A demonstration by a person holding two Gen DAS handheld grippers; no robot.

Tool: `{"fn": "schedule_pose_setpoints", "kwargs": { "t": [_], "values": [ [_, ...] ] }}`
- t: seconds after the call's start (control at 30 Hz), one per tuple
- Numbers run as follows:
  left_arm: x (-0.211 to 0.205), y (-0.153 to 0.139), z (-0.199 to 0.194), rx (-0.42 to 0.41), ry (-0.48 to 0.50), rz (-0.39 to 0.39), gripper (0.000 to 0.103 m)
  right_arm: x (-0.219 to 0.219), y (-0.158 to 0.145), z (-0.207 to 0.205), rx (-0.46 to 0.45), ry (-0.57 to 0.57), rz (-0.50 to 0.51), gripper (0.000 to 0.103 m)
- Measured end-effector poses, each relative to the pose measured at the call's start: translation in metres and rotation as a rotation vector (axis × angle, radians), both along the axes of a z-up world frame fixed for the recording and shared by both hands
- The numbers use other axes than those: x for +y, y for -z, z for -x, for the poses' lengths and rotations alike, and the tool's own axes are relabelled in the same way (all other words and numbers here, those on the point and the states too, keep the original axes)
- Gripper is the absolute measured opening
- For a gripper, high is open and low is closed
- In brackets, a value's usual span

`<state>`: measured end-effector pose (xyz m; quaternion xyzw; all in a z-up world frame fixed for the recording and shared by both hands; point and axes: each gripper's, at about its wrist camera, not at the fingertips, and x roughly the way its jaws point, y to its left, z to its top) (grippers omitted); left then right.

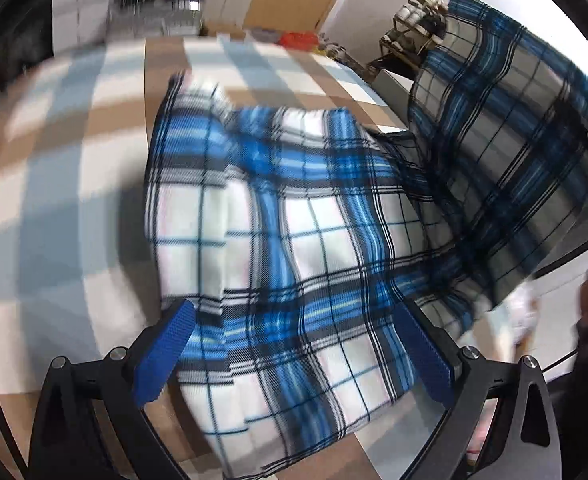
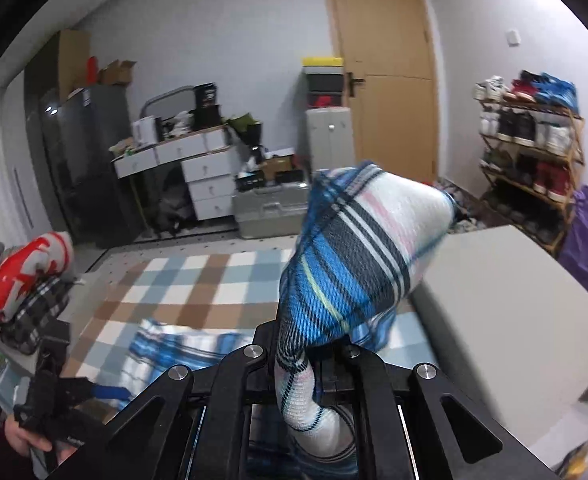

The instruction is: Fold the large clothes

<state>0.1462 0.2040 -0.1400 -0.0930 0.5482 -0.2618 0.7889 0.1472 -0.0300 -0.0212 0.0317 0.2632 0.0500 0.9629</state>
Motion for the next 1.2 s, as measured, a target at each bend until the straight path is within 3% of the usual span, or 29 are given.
{"fn": "schedule_pose_setpoints", "kwargs": {
  "t": [0.1,0.2,0.4,0.57,0.77,0.87,0.97,1.2],
  "values": [
    [0.016,0.014,-0.009,0.085,-0.019,0.117,0.096,0.035,0.009,-0.004,0.010,-0.038,0.044,0.008],
    [0.027,0.016,-0.010,0.105,-0.017,0.230,0.096,0.074,0.022,-0.004,0.010,-0.091,0.090,0.008],
    [0.020,0.016,-0.013,0.118,0.032,0.292,0.096,0.121,0.051,-0.014,0.085,-0.165,0.081,0.008],
    [0.008,0.021,-0.024,0.142,0.060,0.359,0.096,0.151,0.056,-0.012,0.103,-0.233,0.136,0.008],
    [-0.002,0.021,-0.035,0.171,0.104,0.347,0.096,0.175,0.085,0.000,0.175,-0.338,0.208,0.008],
    [0.013,0.016,-0.035,0.192,0.076,0.302,0.096,0.174,0.100,0.001,0.214,-0.364,0.164,0.009],
    [0.031,0.005,-0.031,0.168,0.037,0.260,0.096,0.167,0.105,0.005,0.213,-0.391,0.110,0.009],
    [0.035,-0.035,-0.036,0.064,-0.046,0.266,0.096,0.182,0.128,0.020,0.227,-0.458,0.166,0.013]
  ]
}}
